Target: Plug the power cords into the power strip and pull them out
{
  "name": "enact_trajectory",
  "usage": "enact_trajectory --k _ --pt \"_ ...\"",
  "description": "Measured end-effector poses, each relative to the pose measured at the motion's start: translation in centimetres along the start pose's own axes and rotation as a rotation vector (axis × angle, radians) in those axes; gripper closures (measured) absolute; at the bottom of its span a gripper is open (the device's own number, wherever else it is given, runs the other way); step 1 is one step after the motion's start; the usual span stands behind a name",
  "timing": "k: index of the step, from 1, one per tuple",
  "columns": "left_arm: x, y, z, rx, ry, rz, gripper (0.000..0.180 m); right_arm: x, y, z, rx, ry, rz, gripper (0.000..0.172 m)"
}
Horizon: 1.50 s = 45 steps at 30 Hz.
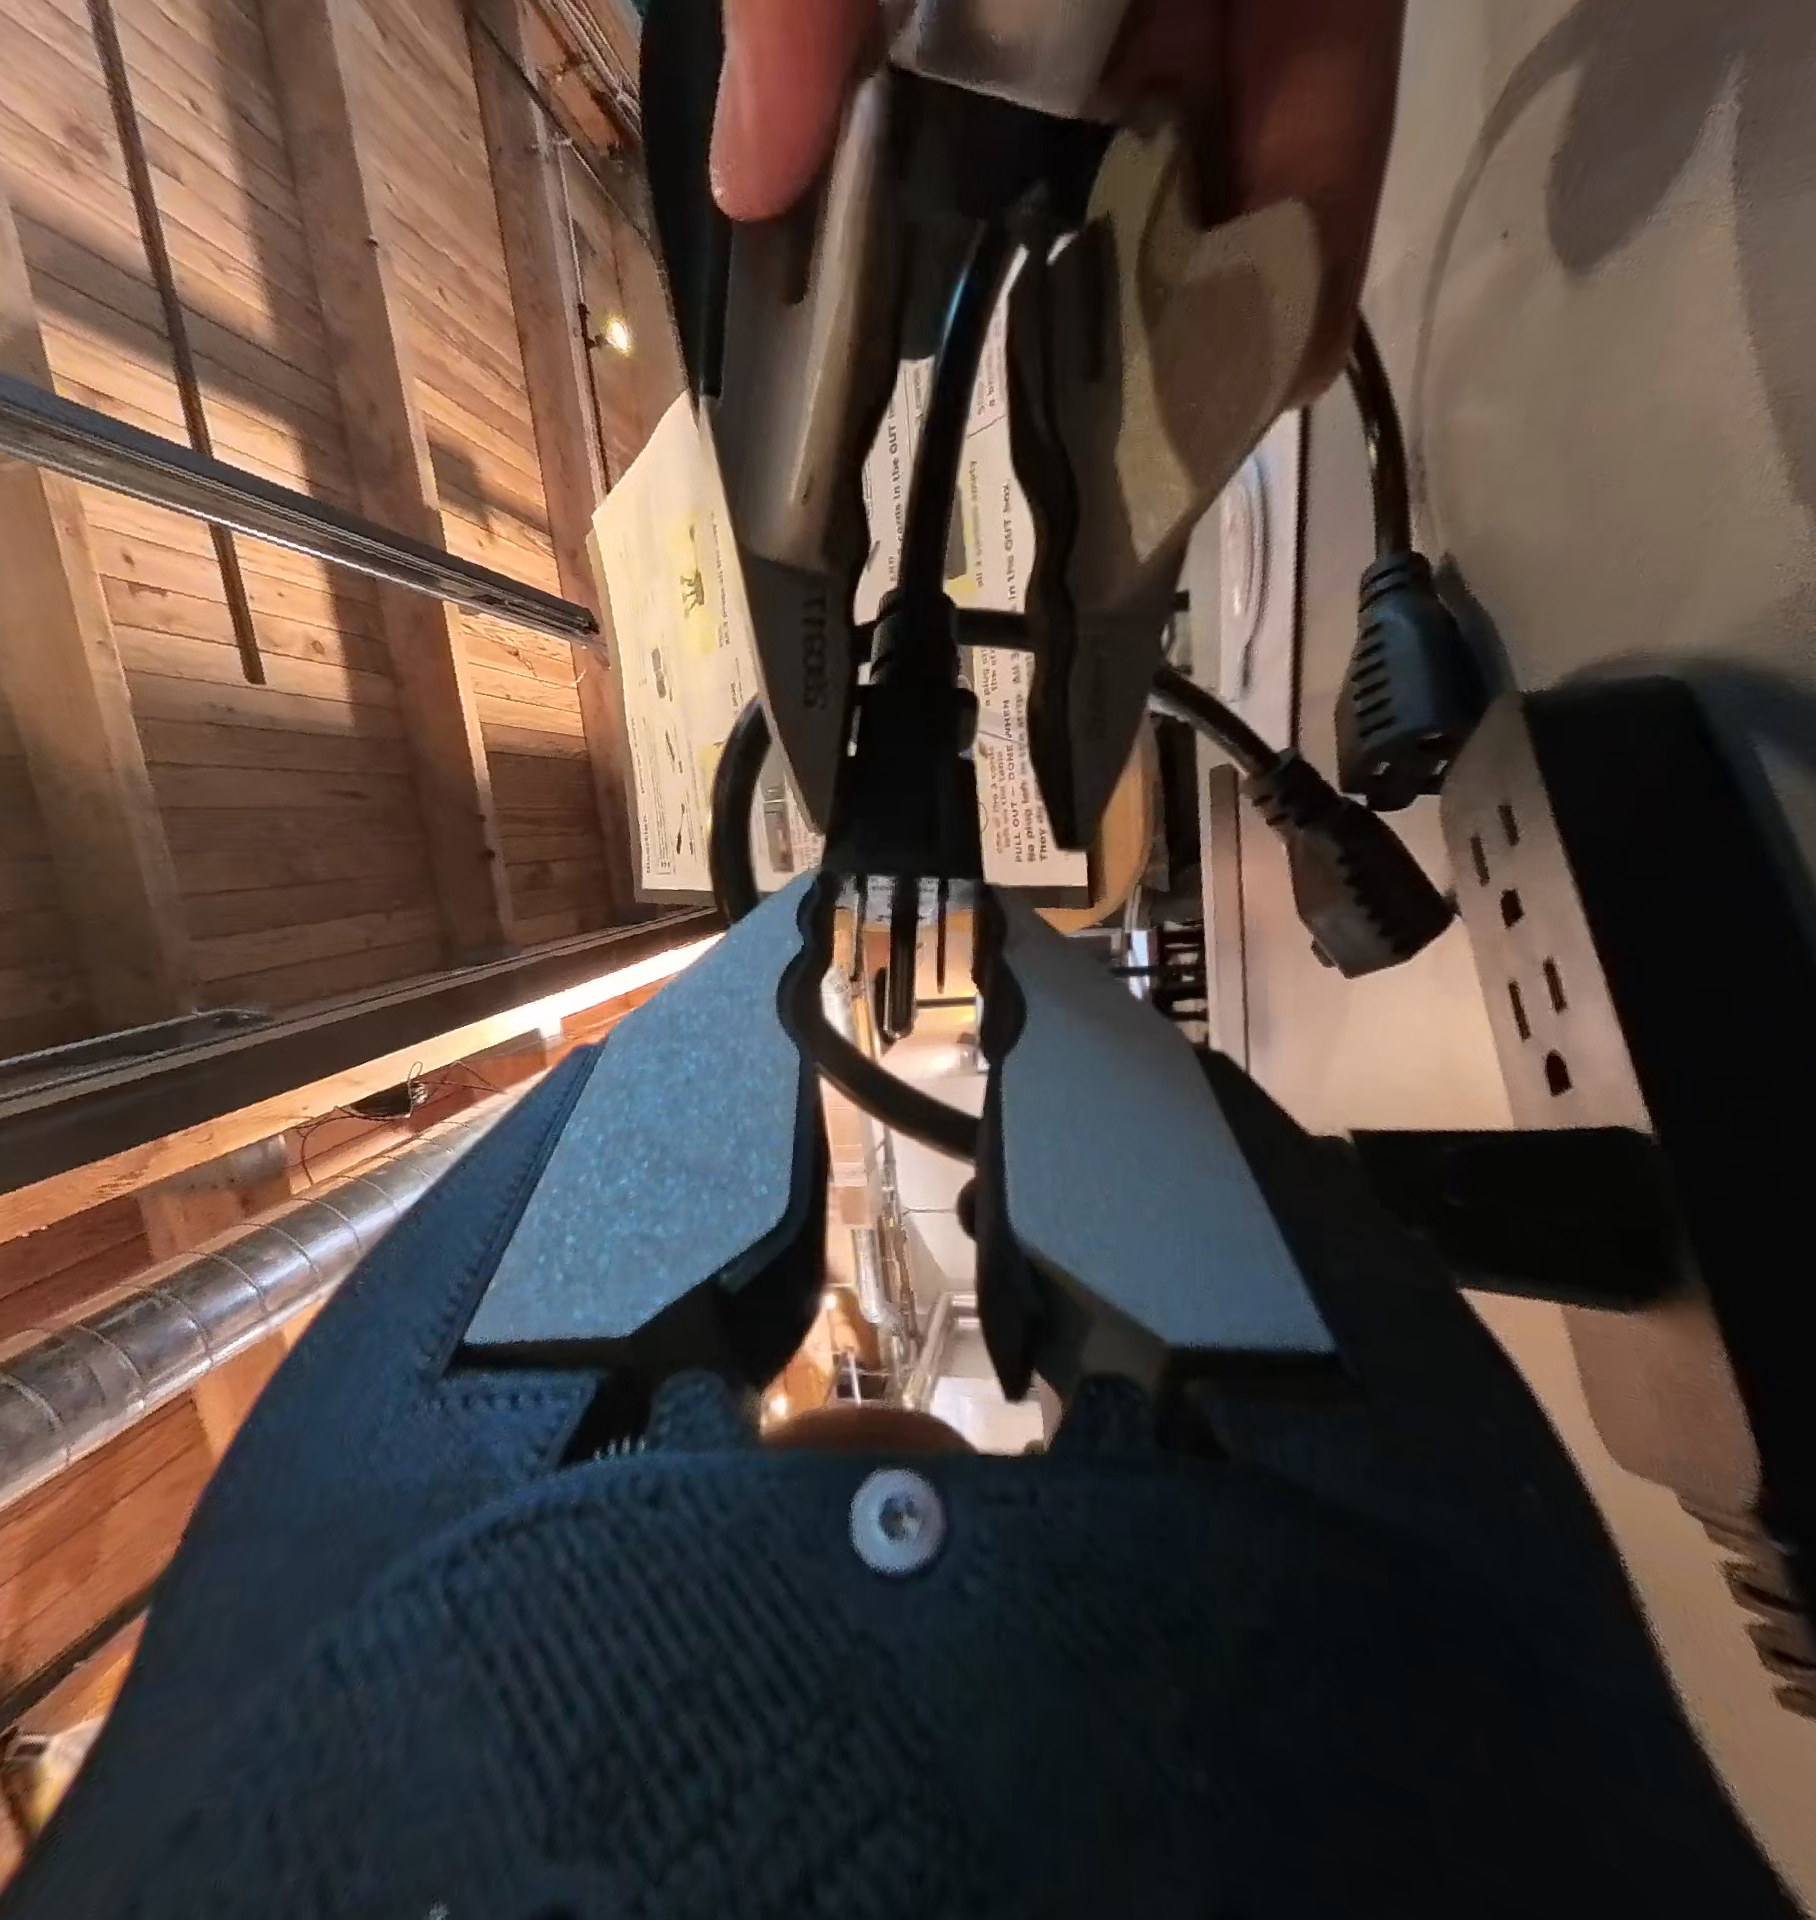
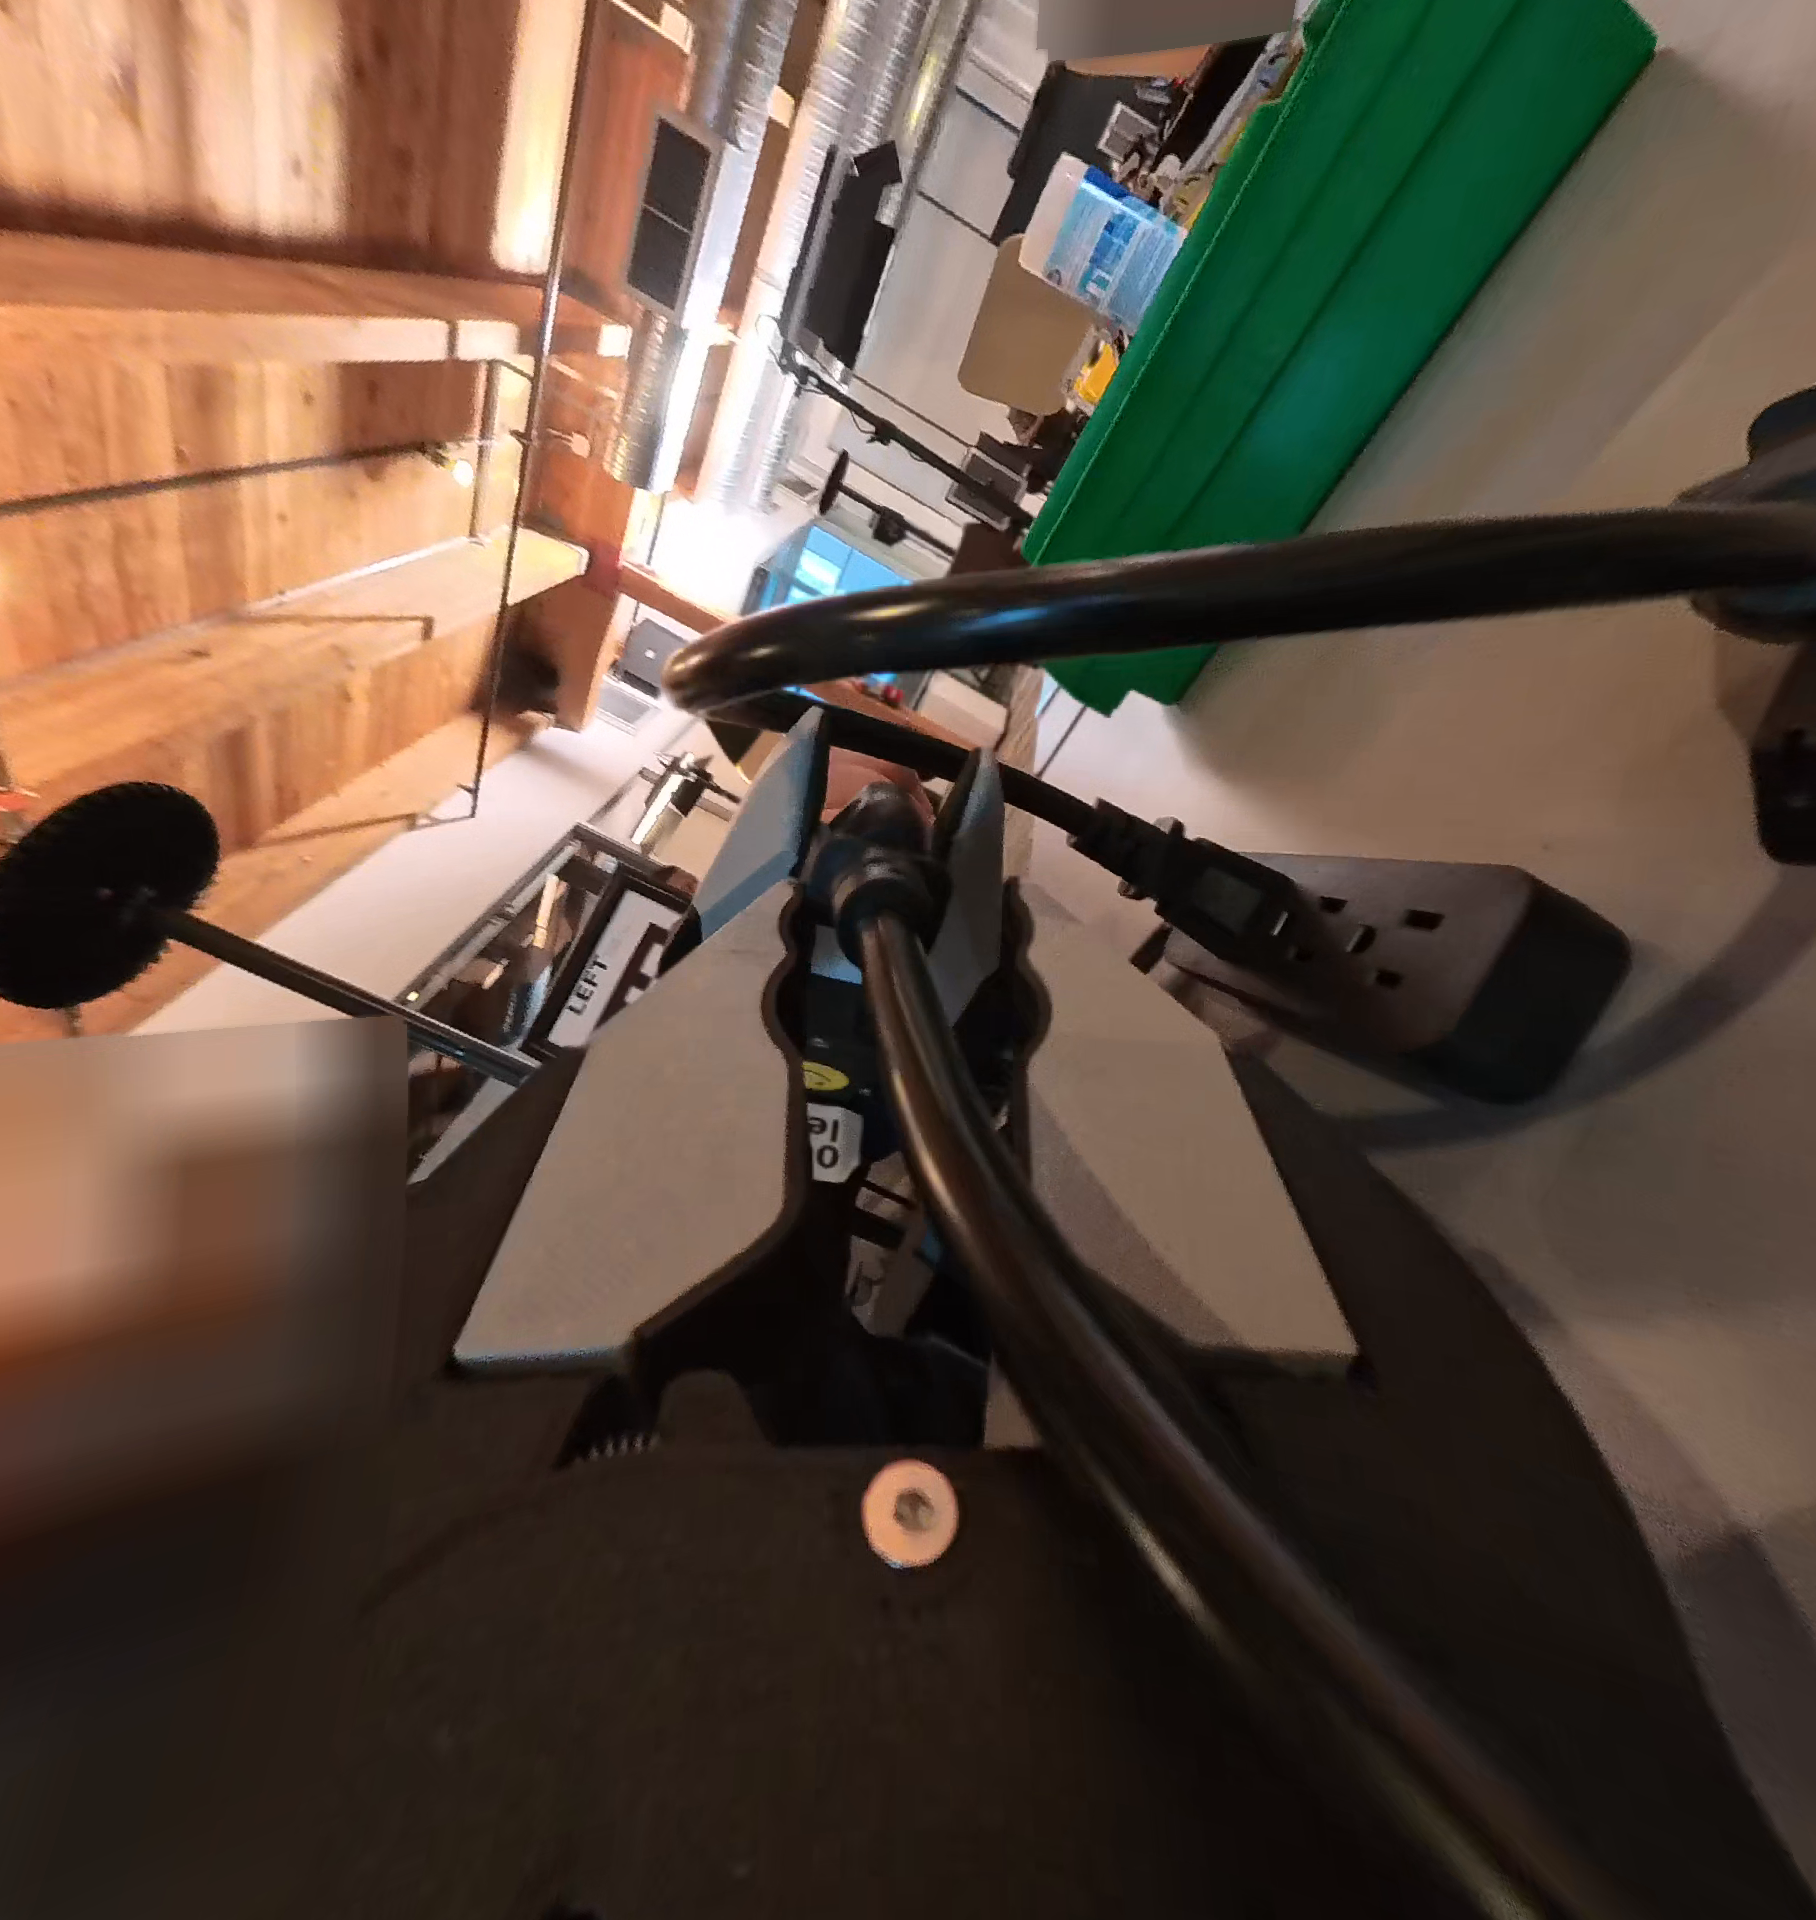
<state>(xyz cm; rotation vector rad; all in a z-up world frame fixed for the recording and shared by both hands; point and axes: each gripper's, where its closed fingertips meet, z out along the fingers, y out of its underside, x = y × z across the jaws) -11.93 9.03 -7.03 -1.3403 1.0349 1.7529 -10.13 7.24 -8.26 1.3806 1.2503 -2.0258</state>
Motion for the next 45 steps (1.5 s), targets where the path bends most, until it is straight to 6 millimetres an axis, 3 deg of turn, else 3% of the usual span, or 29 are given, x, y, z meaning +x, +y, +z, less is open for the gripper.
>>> enact_trajectory --k 1,3,10,13,16,19,22,24,25,27,31,33,37,40,45 --pt "0.1 0.0 0.0 0.000 -0.001 0.007 0.157 0.0 0.0 0.0 0.005 -0.014 0.017 0.140" --pt "0.3 0.1 0.0 -0.002 -0.001 0.018 0.157 -0.7 -0.8 -0.3 0.055 -0.076 0.058 0.125" --pt "0.3 -0.4 0.3 -0.007 -0.007 0.027 0.157 0.0 -0.9 -0.6 0.062 -0.022 0.018 0.147" --pt "0.5 -0.6 0.5 -0.003 0.019 0.004 0.157 0.0 -1.1 -0.8 0.068 -0.013 0.006 0.149" --pt "1.6 -1.0 0.6 0.006 0.169 -0.178 0.155 0.5 -1.2 -1.2 0.062 0.070 -0.083 0.149" --pt "1.9 -2.2 -0.7 0.040 0.416 -0.572 0.154 0.5 -1.1 -1.4 0.022 0.137 -0.228 0.149" --pt "-2.0 -2.6 -3.0 0.115 0.559 -1.076 0.157 0.1 -1.1 -1.4 -0.014 0.199 -0.402 0.149" --pt "-4.0 -0.6 -3.5 0.113 0.535 -1.235 0.167 0.4 -0.8 -1.2 -0.066 0.262 -0.532 0.149" --pt "-3.9 0.6 -3.3 0.078 0.517 -1.241 0.168 0.5 -0.6 -1.0 -0.104 0.292 -0.609 0.149" --pt "-1.9 2.6 -2.3 -0.040 0.549 -1.205 0.158 1.1 -0.2 -0.5 -0.189 0.351 -0.761 0.149" --pt "1.6 1.2 -1.1 -0.032 0.699 -1.222 0.156 2.1 0.4 0.2 -0.364 0.422 -1.017 0.149" --pt "0.8 1.4 -0.4 0.014 0.626 -1.255 0.175 2.6 0.3 0.2 -0.448 0.451 -1.114 0.149" --pt "-0.9 2.4 -0.4 0.104 0.453 -1.333 0.178 4.7 -1.7 0.0 -0.565 0.560 -1.224 0.149" --pt "-0.7 1.8 -1.1 0.208 0.454 -1.399 0.178 7.0 -2.9 0.5 -0.675 0.642 -1.286 0.149" --pt "-0.8 2.8 -1.7 0.336 0.453 -1.589 0.178 9.2 -1.3 2.3 -0.861 0.606 -1.315 0.149"
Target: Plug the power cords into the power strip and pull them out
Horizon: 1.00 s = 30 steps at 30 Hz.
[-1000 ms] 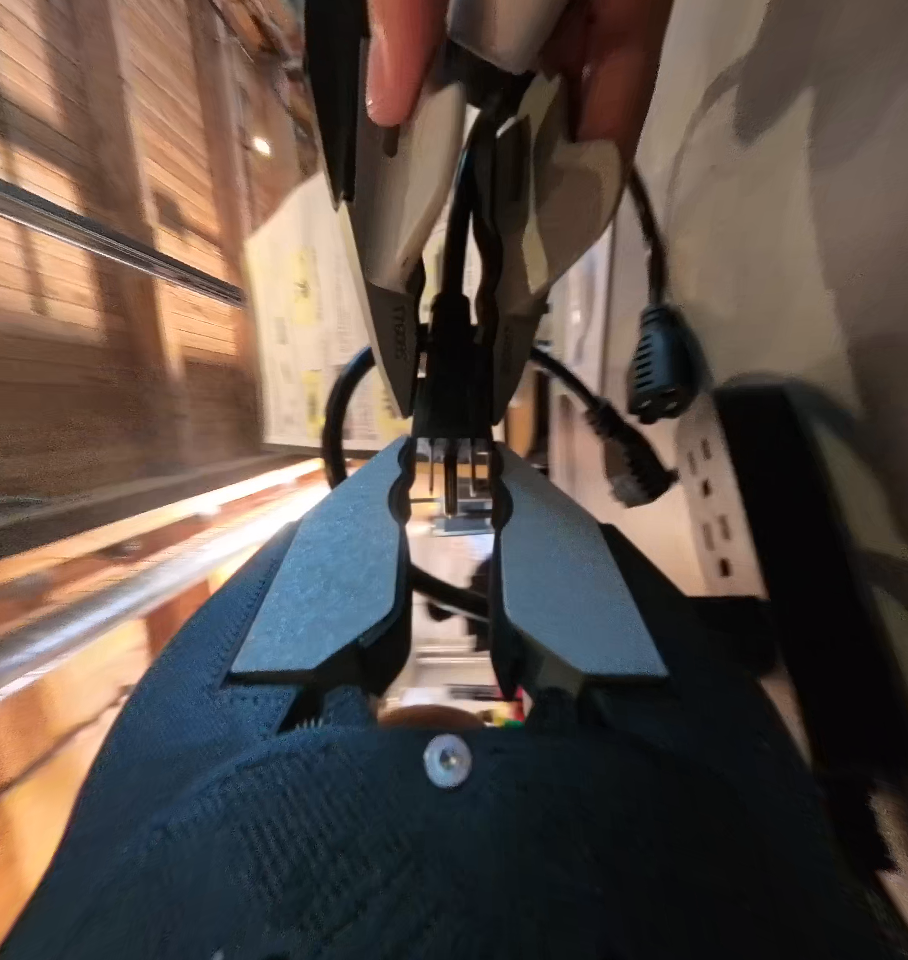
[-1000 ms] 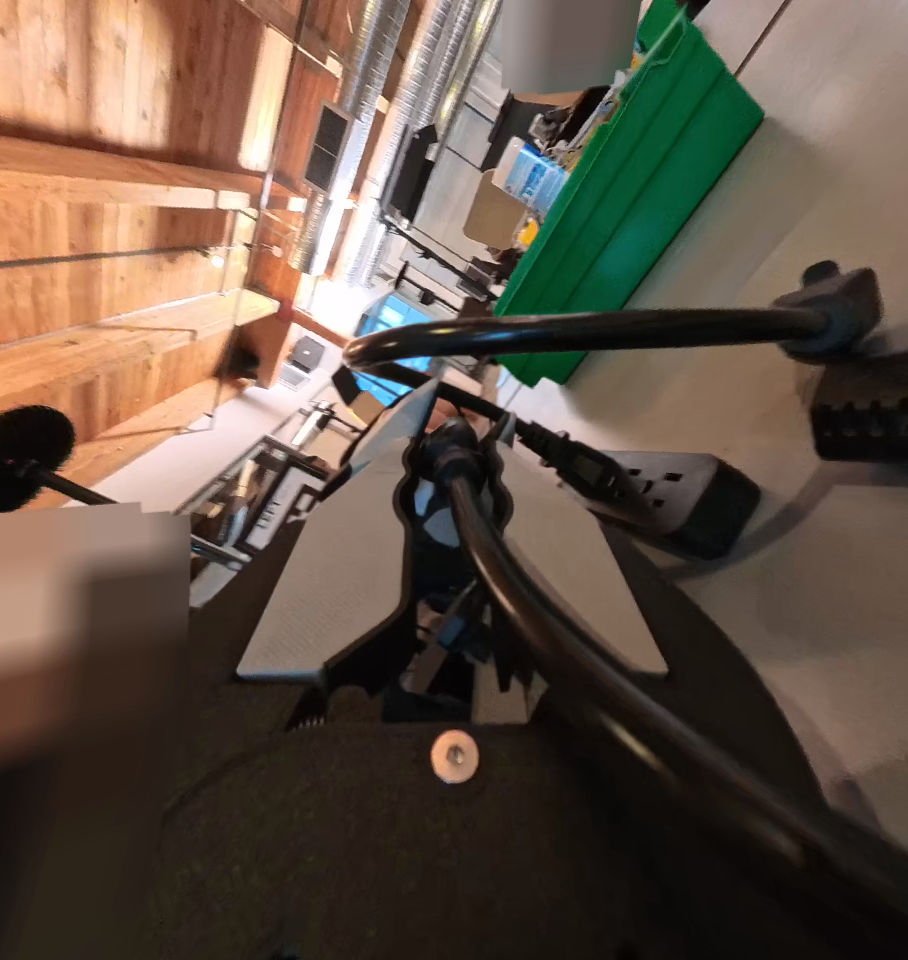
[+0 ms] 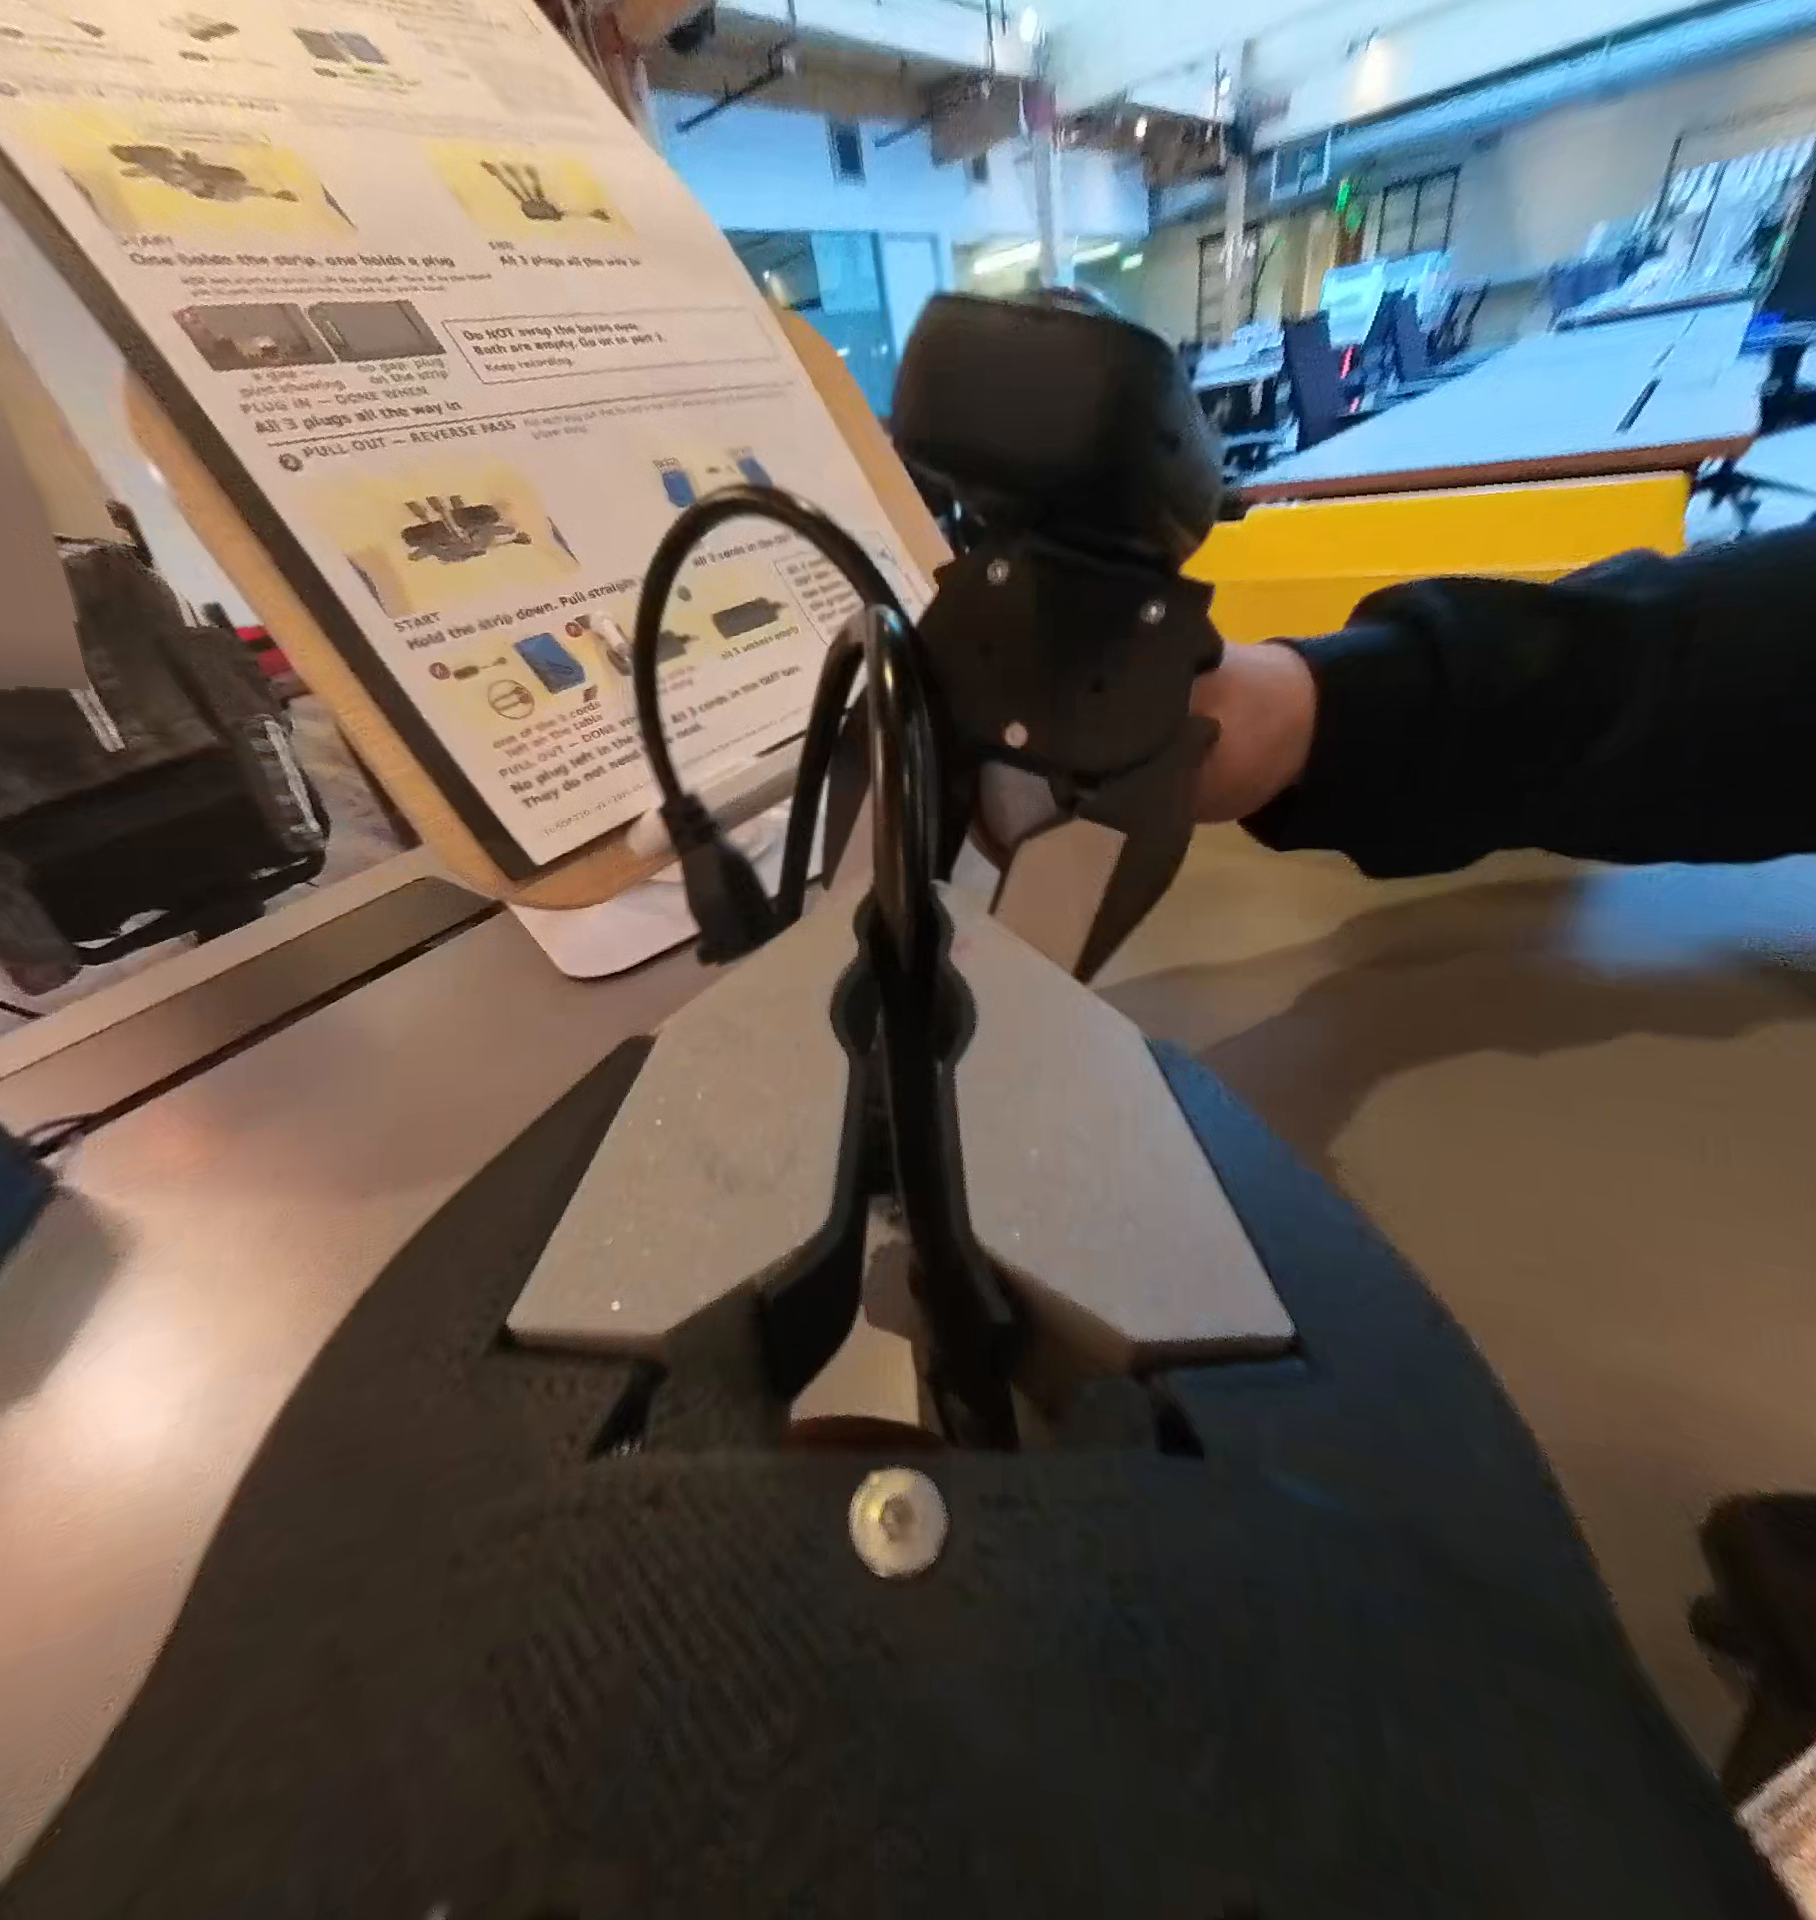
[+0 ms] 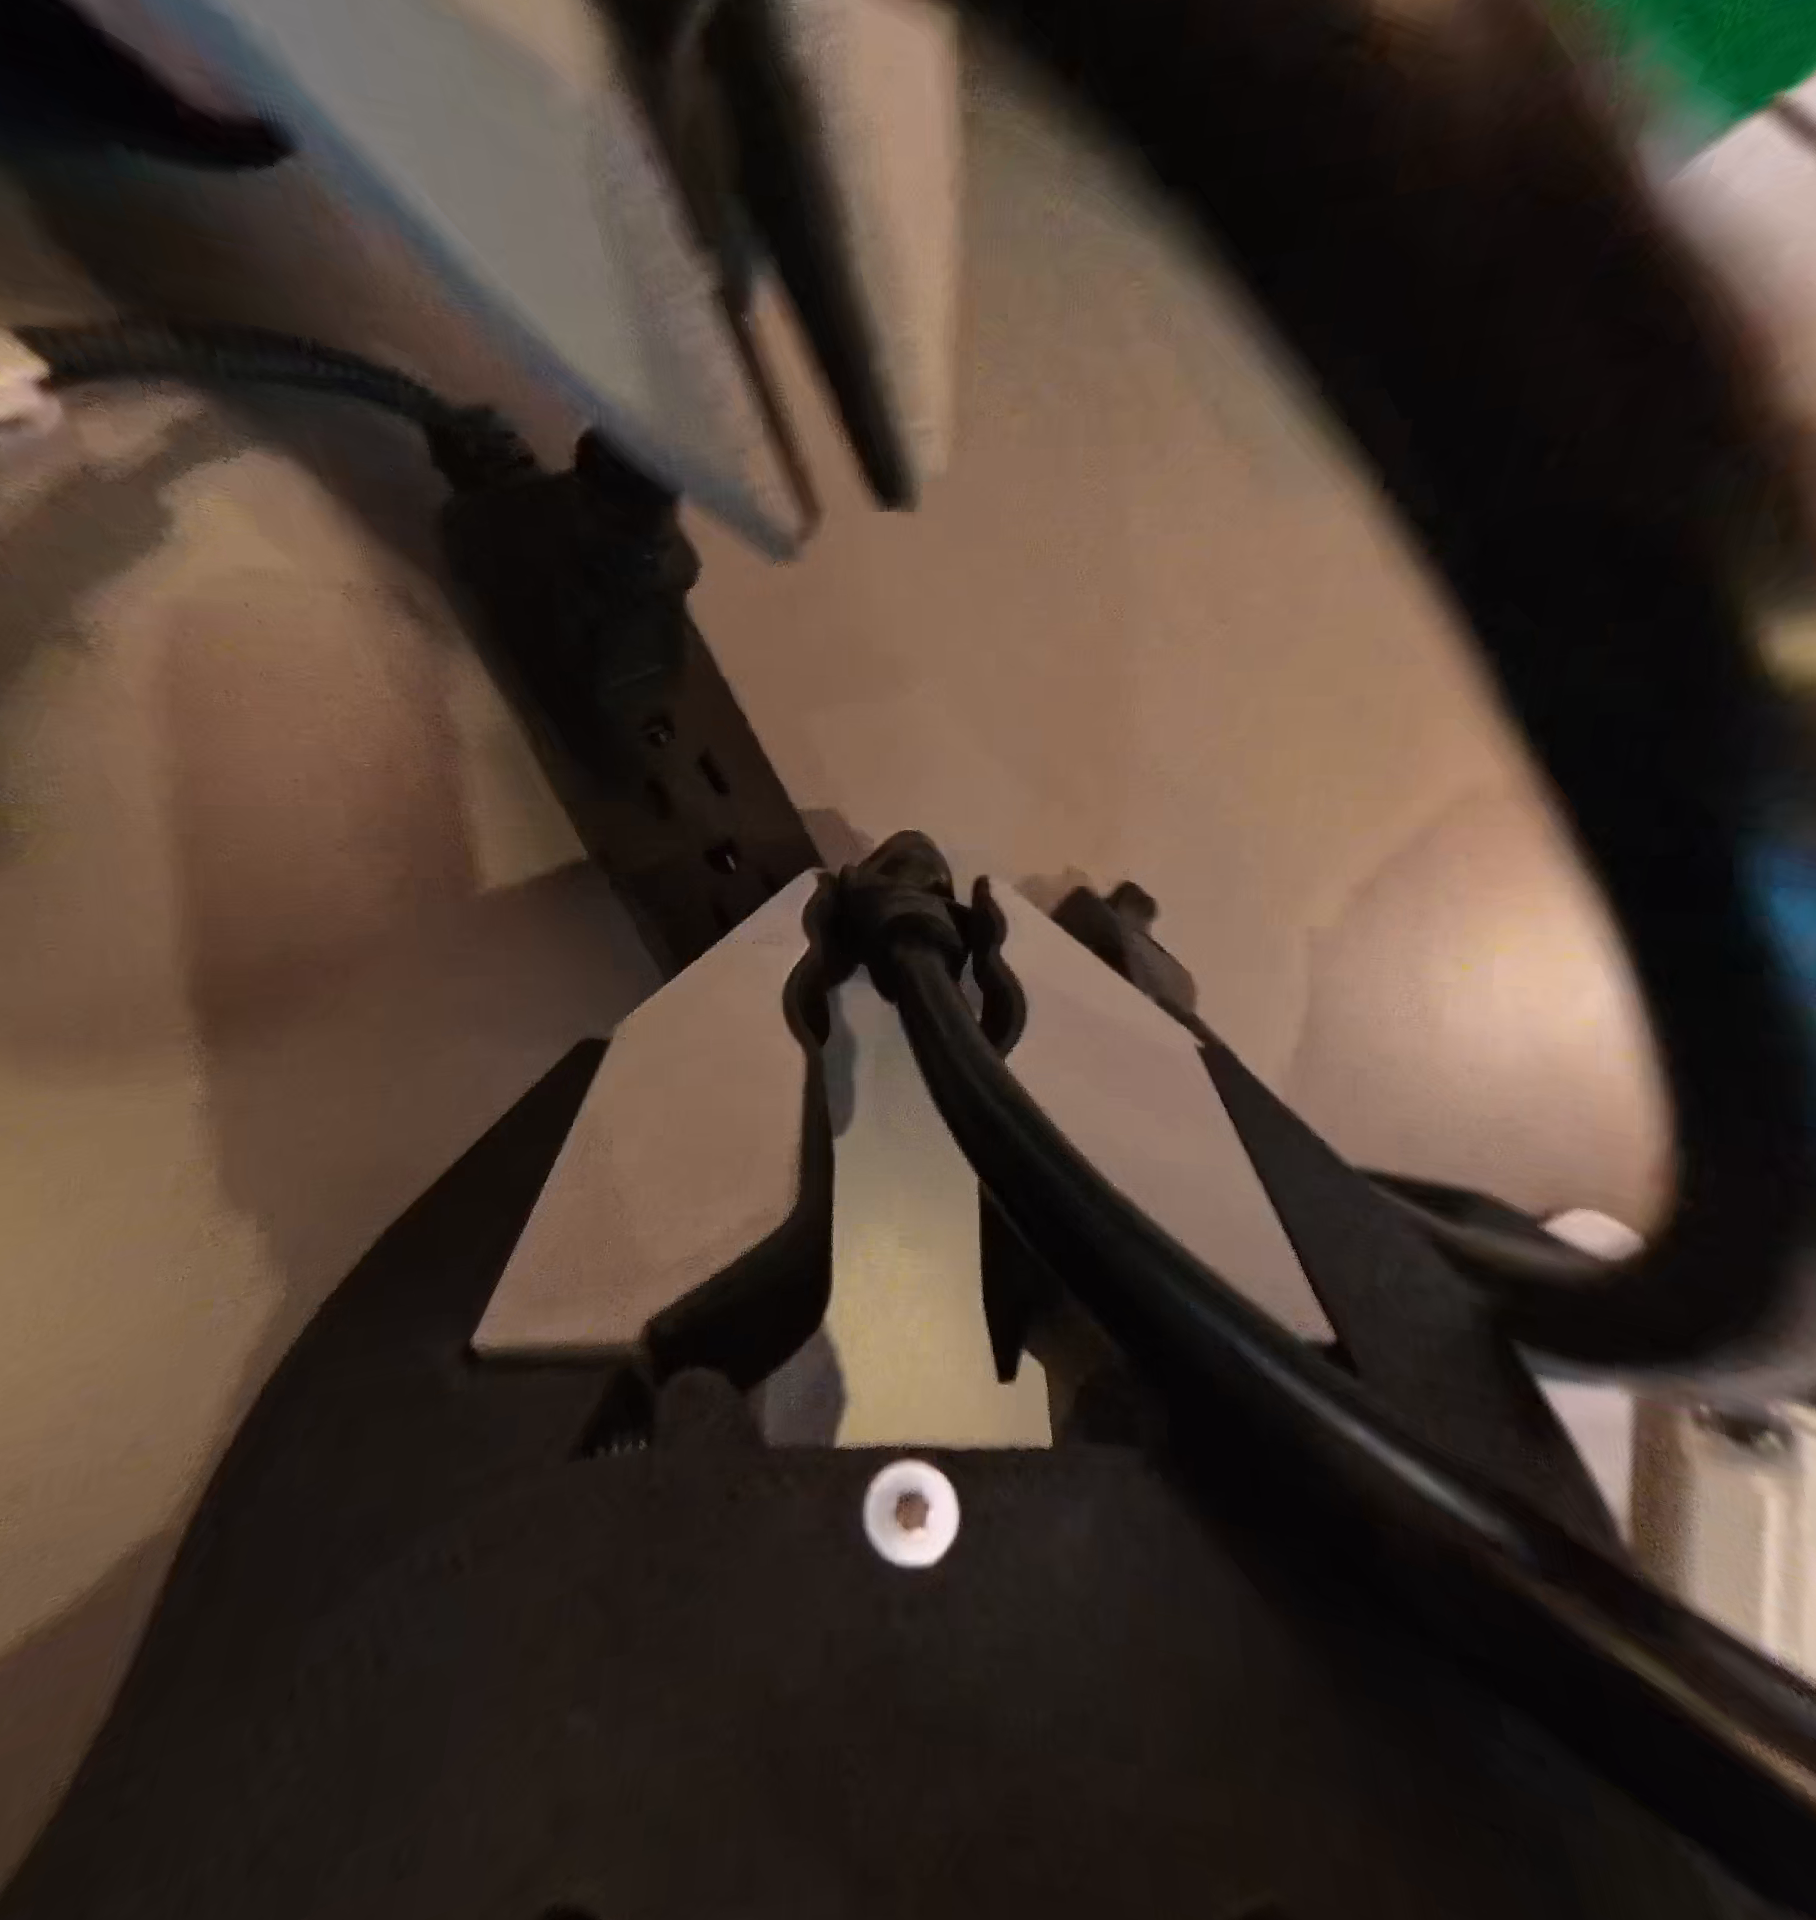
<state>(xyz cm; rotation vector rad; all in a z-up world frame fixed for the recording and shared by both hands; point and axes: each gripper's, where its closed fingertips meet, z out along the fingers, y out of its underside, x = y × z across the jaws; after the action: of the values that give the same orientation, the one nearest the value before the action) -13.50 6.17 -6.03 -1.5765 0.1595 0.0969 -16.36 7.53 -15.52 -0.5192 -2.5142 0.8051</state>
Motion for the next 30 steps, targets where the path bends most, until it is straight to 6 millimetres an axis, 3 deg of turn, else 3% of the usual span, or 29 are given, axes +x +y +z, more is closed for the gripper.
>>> enact_trajectory --k 6,11,13,15,18,23,26,30 --pt "-1.2 0.4 -0.5 -0.030 -0.073 0.037 0.178 -4.2 0.5 -1.3 -0.069 -0.198 -0.026 0.148" --pt "-2.5 1.3 -0.1 -0.174 -0.218 0.204 0.178 -7.5 1.1 -2.8 -0.118 -0.111 -0.113 0.147" --pt "-3.1 1.6 -0.2 -0.226 -0.275 0.253 0.179 -9.4 1.1 -2.9 -0.103 -0.144 -0.089 0.149" --pt "-2.8 1.8 -0.1 -0.235 -0.262 0.252 0.176 -9.9 0.8 -2.8 -0.080 -0.145 -0.058 0.148" --pt "-0.9 1.4 0.0 -0.160 -0.119 0.160 0.180 -8.4 1.1 -3.3 -0.084 -0.083 -0.027 0.149" --pt "0.1 0.8 -1.0 -0.019 -0.007 0.069 0.180 -4.0 -0.6 -5.4 0.029 0.035 0.013 0.147" --pt "-0.2 0.6 -1.4 0.032 0.007 0.014 0.180 -2.1 -1.2 -4.1 -0.014 0.116 -0.087 0.147" --pt "-0.8 0.3 -1.8 0.101 0.007 -0.044 0.180 -0.8 -1.4 -0.7 -0.073 0.113 -0.144 0.147"
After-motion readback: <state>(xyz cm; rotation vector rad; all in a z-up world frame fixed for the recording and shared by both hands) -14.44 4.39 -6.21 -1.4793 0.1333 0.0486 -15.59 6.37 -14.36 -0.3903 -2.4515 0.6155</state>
